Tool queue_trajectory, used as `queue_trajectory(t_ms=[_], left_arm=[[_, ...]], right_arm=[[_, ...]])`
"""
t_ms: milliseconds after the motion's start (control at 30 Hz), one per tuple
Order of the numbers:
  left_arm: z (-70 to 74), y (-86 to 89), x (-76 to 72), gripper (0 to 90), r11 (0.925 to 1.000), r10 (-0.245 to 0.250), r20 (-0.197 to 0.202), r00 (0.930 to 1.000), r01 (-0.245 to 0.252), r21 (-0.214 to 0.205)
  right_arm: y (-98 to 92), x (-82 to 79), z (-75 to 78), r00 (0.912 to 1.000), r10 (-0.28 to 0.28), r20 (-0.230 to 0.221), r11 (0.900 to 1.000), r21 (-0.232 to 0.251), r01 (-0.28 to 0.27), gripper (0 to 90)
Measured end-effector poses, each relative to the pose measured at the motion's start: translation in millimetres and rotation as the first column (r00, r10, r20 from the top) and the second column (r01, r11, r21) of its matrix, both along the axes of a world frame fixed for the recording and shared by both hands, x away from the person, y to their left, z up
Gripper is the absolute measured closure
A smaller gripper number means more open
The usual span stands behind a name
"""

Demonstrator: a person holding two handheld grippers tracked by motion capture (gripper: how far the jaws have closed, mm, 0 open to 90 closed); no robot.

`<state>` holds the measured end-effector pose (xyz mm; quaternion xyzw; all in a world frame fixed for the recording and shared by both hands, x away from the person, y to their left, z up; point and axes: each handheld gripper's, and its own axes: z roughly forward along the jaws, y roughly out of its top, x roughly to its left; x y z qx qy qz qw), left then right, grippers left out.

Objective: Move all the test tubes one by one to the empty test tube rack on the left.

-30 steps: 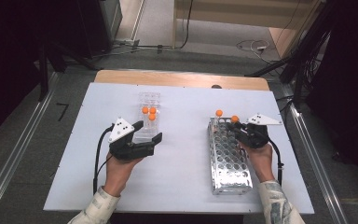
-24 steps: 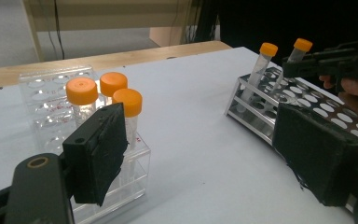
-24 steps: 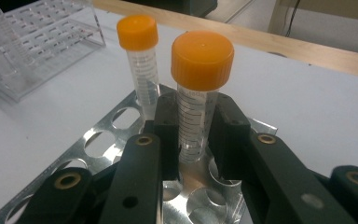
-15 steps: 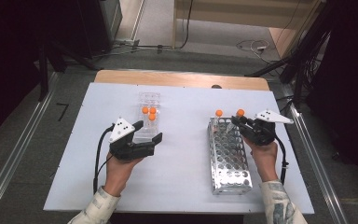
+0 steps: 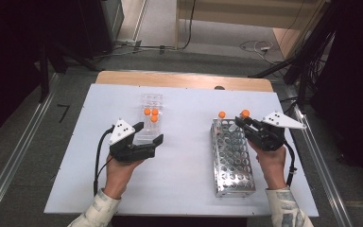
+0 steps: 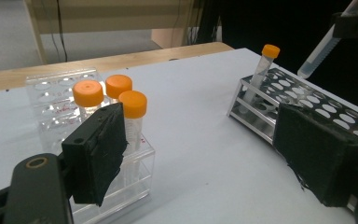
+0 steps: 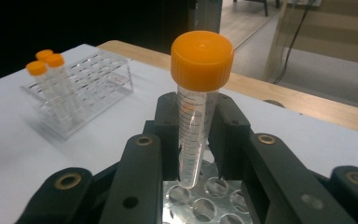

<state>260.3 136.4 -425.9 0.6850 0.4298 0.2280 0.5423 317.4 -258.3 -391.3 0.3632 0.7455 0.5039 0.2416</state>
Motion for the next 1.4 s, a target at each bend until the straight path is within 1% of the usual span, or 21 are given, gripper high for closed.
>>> queue_trajectory(t_ms=[133,267,300,367,400,500,533,567,633,767,800,867,900,933,1133,1167,1233,1267,1367,1400], left_arm=[[0.7,0.8,0.1,16.6,1.0000,0.003,-0.002,1.0000,-0.003,-0.004],[3.2,0.4,-1.4,16.6,0.9999,-0.006,0.006,1.0000,0.006,-0.010],[4.2,1.0,-1.9,16.6,0.9996,-0.013,0.004,0.9999,0.013,-0.026],[4.9,1.7,-2.3,16.6,0.9992,-0.020,0.000,0.9998,0.020,-0.034],[4.9,1.7,-2.3,16.6,0.9992,-0.020,0.000,0.9998,0.020,-0.034],[5.0,0.4,-2.9,16.3,0.9992,-0.020,-0.006,0.9998,0.020,-0.035],[5.0,-0.1,-2.9,16.3,0.9991,-0.026,-0.009,0.9996,0.026,-0.034],[4.9,-0.9,-2.9,16.1,0.9990,-0.031,-0.013,0.9994,0.030,-0.034],[5.2,-2.2,-3.0,15.2,0.9988,-0.040,-0.020,0.9990,0.040,-0.029],[7.6,-5.5,-6.0,15.1,0.9987,-0.045,0.000,0.9990,0.045,-0.025],[8.3,-6.5,-6.9,15.1,0.9984,-0.048,0.007,0.9988,0.048,-0.030],[10.1,-8.1,-8.8,15.1,0.9979,-0.058,0.014,0.9982,0.059,-0.026],[10.5,-9.4,-9.6,15.0,0.9975,-0.064,0.018,0.9978,0.065,-0.030],[11.0,-10.4,-10.4,15.0,0.9972,-0.070,0.018,0.9974,0.071,-0.026],[13.0,-15.7,-12.5,10.8,0.9939,-0.105,0.020,0.9943,0.106,-0.033],[13.2,-16.3,-12.8,10.8,0.9934,-0.109,0.022,0.9938,0.110,-0.033],[13.6,-17.8,-13.8,10.5,0.9923,-0.118,0.025,0.9927,0.119,-0.034],[13.8,-20.0,-15.1,10.5,0.9915,-0.126,0.034,0.9915,0.127,-0.031],[14.4,-22.6,-16.4,10.5,0.9900,-0.137,0.035,0.9900,0.138,-0.029],[14.6,-23.8,-16.8,10.5,0.9889,-0.145,0.037,0.9888,0.146,-0.028]], right_arm=[[10.9,-7.1,1.4,0.9990,0.045,-0.008,0.9990,-0.008,-0.045,71.9],[23.6,-11.9,-0.6,0.9958,0.089,-0.022,0.9959,-0.017,-0.089,71.9],[26.9,-13.1,-1.0,0.9944,0.102,-0.026,0.9946,-0.018,-0.103,71.9],[33.3,-15.8,-1.5,0.9917,0.125,-0.030,0.9919,-0.017,-0.126,71.9],[36.5,-17.3,-1.5,0.9898,0.138,-0.033,0.9902,-0.015,-0.139,72.0],[46.7,-22.5,-2.0,0.9854,0.167,-0.035,0.9854,-0.028,-0.168,71.9],[46.7,-22.5,-2.0,0.9854,0.167,-0.035,0.9854,-0.028,-0.168,71.9],[53.2,-25.3,-3.4,0.9820,0.185,-0.037,0.9818,-0.036,-0.187,71.9],[59.4,-27.5,-5.0,0.9790,0.199,-0.043,0.9786,-0.044,-0.201,71.9],[68.7,-30.9,-6.8,0.9730,0.225,-0.052,0.9724,-0.052,-0.227,71.9],[70.7,-31.6,-7.3,0.9719,0.229,-0.055,0.9713,-0.053,-0.232,71.9],[72.7,-32.4,-7.8,0.9707,0.233,-0.058,0.9701,-0.055,-0.236,71.9],[76.2,-33.2,-9.0,0.9681,0.242,-0.064,0.9673,-0.062,-0.246,71.8],[76.2,-33.2,-9.0,0.9681,0.242,-0.064,0.9673,-0.062,-0.246,71.8],[86.0,-35.8,-12.8,0.9599,0.268,-0.083,0.9591,-0.072,-0.274,71.8],[86.0,-35.8,-12.8,0.9599,0.268,-0.083,0.9591,-0.072,-0.274,71.8],[92.8,-37.5,-15.2,0.9548,0.283,-0.090,0.9528,-0.087,-0.291,71.8],[95.4,-38.2,-16.0,0.9531,0.287,-0.097,0.9508,-0.094,-0.295,71.8],[102.8,-39.7,-18.6,0.9469,0.302,-0.110,0.9428,-0.112,-0.314,71.8],[102.8,-39.7,-18.6,0.9469,0.302,-0.110,0.9428,-0.112,-0.314,71.8]])
